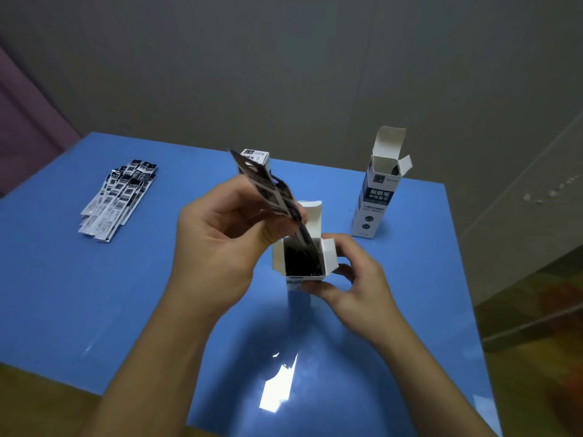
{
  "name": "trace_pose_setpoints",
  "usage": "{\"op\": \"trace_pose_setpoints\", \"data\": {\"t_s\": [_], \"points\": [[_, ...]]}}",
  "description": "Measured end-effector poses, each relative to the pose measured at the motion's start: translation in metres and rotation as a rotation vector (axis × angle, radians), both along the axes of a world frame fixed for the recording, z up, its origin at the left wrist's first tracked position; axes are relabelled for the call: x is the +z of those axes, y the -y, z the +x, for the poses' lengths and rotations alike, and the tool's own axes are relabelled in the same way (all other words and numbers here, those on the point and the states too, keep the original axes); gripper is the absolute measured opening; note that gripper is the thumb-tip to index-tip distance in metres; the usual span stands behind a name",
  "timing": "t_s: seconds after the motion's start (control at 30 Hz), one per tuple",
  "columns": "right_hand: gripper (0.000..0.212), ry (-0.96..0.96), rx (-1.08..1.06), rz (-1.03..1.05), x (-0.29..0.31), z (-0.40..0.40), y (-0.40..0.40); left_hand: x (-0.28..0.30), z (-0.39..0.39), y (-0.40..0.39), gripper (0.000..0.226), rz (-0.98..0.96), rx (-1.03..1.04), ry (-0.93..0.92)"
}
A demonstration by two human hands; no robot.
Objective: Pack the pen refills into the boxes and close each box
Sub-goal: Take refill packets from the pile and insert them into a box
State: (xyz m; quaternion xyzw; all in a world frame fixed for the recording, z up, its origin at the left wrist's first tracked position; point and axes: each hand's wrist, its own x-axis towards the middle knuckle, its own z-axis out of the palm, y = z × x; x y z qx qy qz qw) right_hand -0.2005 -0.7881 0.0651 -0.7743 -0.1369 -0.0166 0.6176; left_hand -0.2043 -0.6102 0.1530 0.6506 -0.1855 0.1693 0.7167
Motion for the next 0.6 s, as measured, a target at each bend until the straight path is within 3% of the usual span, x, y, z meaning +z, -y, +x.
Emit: {"op": "trace_pose_setpoints", "data": {"t_s": [0.3, 0.47, 0.6], "points": [[0.044, 0.053, -0.002, -0.039, 0.018, 0.001, -0.003, 0.002, 0.0, -0.005, 0.016, 0.227, 0.001, -0.044], [0.046, 0.093, -0.014, -0.07, 0.034, 0.005, -0.005, 0.012, 0.001, -0.006, 0.031, 0.398, 0.029, -0.076], [0.043, 0.106, -0.028, -0.119, 0.039, 0.015, -0.008, 0.016, 0.01, -0.008, 0.029, 0.588, 0.113, -0.125]]}}
